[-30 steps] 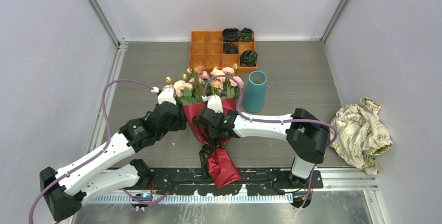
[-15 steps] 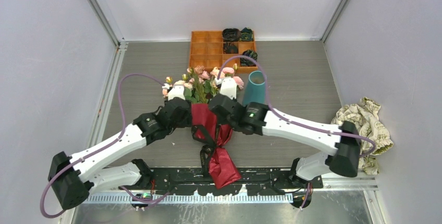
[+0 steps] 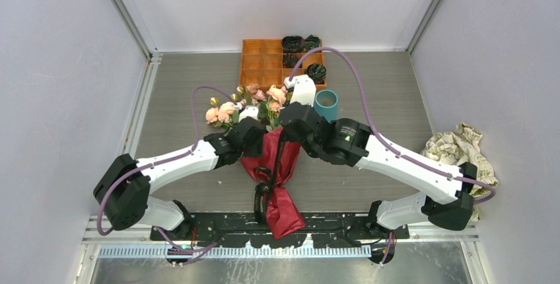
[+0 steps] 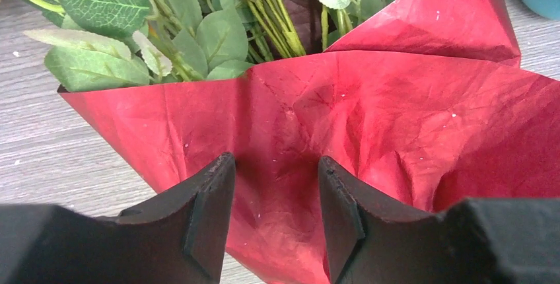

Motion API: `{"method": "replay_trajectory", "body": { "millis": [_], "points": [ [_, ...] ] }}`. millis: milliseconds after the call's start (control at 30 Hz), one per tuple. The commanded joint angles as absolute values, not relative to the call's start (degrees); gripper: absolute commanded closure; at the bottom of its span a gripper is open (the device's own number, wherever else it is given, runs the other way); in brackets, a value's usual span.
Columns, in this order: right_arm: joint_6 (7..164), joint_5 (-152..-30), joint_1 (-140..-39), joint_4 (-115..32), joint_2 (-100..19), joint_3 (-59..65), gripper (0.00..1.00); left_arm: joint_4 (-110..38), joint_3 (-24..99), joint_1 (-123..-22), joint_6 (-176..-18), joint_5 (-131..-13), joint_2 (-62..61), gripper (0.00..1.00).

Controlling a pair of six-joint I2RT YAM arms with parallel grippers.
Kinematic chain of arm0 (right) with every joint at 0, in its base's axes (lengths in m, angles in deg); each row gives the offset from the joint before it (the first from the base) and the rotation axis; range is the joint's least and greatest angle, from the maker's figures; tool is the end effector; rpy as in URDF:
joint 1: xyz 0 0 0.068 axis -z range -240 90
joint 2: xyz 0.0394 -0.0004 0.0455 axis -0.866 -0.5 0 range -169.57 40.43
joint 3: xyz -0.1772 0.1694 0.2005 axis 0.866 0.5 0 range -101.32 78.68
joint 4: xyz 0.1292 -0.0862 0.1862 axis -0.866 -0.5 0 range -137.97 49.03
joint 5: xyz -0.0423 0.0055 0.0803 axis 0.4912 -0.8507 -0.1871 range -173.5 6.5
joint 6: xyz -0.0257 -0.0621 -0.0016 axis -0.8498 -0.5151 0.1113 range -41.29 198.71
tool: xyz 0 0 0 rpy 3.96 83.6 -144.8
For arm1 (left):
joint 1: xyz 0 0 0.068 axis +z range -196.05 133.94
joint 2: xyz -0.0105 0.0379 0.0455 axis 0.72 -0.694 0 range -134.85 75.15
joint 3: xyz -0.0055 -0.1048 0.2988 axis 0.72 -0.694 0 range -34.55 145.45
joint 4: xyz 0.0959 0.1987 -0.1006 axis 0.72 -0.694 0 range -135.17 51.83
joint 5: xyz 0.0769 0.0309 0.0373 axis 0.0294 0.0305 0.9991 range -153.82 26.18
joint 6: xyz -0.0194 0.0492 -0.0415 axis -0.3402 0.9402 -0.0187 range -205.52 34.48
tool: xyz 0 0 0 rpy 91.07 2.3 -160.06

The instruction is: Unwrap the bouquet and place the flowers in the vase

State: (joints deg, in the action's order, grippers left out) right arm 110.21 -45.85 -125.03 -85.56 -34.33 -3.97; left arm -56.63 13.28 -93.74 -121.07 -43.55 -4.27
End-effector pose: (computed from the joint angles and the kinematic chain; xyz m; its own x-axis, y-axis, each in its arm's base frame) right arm 0.1337 0.2096 0.4324 -0.4823 -0.0553 -0.8743 -0.3038 0.9466 0.1077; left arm 0.1926 -0.1840 0.2555 -0.7362 -0.0016 -0.6768 0.1425 0.9772 -0.1573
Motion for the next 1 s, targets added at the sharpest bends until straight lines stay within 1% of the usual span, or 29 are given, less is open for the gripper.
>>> {"method": "replay_trajectory", "body": {
  "millis": [0,167,433,533,667,800,967],
  "points": [
    [103.9,-38.54,-125.25,-85.51,-28.09,-13.31,0.99,-51.19,13.43,-93.89,-121.3,-44.13,-4.19,0.5],
    [100.86,-34.12,-125.25,-85.86,-23.66,-16.56,0.99,-51.67,12.2,-93.82,-121.39,-43.74,-2.28,0.5],
    [99.6,-28.97,-125.22,-86.33,-16.88,-15.91,0.99,-54.51,10.77,-93.9,-121.22,-43.64,2.36,0.5],
    [99.54,-26.67,-125.23,-86.98,-14.52,-15.48,0.99,-56.38,10.39,-93.92,-120.92,-44.97,5.36,0.5],
    [100.74,-21.87,-125.22,-89.15,-12.14,-13.82,0.99,-57.6,9.26,-94.32,-119.08,-50.54,10.89,0.49],
    [106.55,-15.51,-125.23,-96.33,-10.4,-12.47,0.94,-59.5,7.99,-96.82,-119.11,-54.01,16.25,0.48],
    [124.77,-7.32,-125.22,-115.13,-9.67,-13.15,0.9,-61.72,5.91,-101.51,-120.93,-54.67,20.81,0.47]
  ]
}}
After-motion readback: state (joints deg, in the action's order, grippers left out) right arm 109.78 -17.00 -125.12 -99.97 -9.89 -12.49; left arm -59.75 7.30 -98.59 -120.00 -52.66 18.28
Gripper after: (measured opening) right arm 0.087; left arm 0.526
